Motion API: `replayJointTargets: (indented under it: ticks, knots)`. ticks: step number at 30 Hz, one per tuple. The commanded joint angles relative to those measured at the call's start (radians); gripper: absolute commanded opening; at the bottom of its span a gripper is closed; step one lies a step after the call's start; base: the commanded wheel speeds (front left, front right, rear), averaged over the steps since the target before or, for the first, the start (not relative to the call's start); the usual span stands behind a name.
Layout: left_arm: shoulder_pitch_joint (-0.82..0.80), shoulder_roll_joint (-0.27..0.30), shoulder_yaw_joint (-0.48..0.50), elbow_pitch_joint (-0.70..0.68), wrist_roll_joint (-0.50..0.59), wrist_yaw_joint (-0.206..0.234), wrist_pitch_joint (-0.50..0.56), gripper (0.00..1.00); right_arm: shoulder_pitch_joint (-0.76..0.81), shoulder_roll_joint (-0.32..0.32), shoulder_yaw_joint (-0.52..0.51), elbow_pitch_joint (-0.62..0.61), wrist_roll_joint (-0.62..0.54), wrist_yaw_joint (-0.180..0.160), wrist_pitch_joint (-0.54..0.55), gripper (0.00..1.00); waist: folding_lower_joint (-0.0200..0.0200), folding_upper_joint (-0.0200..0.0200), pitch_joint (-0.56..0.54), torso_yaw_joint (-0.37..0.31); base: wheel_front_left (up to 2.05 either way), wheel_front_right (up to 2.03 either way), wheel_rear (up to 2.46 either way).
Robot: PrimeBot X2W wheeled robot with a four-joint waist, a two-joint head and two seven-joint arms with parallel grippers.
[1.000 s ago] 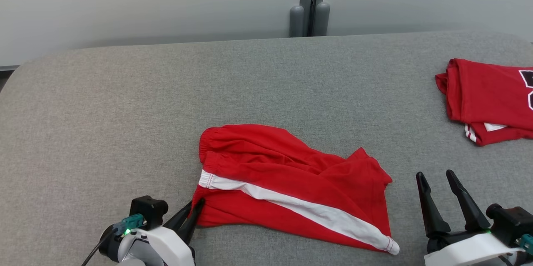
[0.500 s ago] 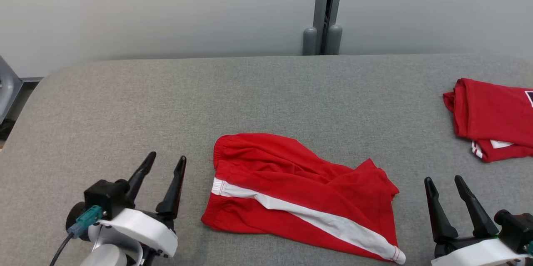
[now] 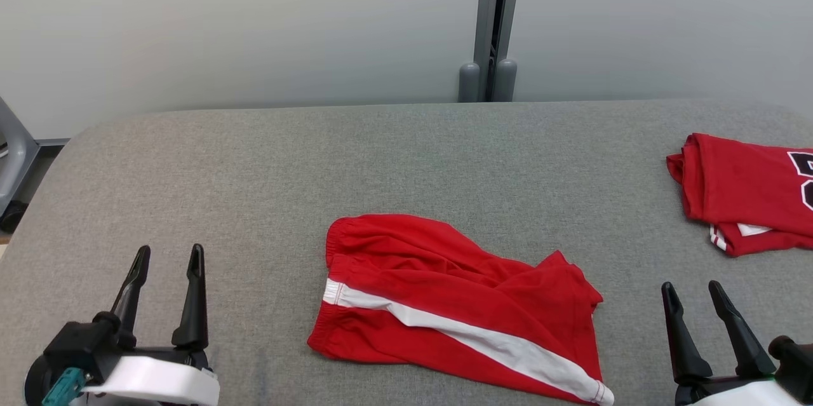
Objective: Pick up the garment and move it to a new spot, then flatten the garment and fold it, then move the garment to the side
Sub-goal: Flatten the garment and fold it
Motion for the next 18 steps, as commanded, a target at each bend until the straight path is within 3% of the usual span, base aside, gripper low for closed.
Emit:
replayJointTargets:
  ticks: [1, 18]
  knots:
    - [0.020, -0.009, 0.019, -0.005, 0.017, -0.008, -0.001, 1.00, 0.010, -0.003, -0.005, -0.007, -0.004, 0.000, -0.005, 1.00, 0.0000, -0.0001, -0.002, 0.000, 0.00, 0.00, 0.00]
    - [0.133, -0.152, 0.183, -0.008, 0.155, -0.092, -0.001, 1.00, 0.060, 0.031, -0.004, 0.004, -0.003, 0.000, -0.005, 1.00, 0.0000, -0.0001, -0.014, 0.003, 0.00, 0.00, 0.00]
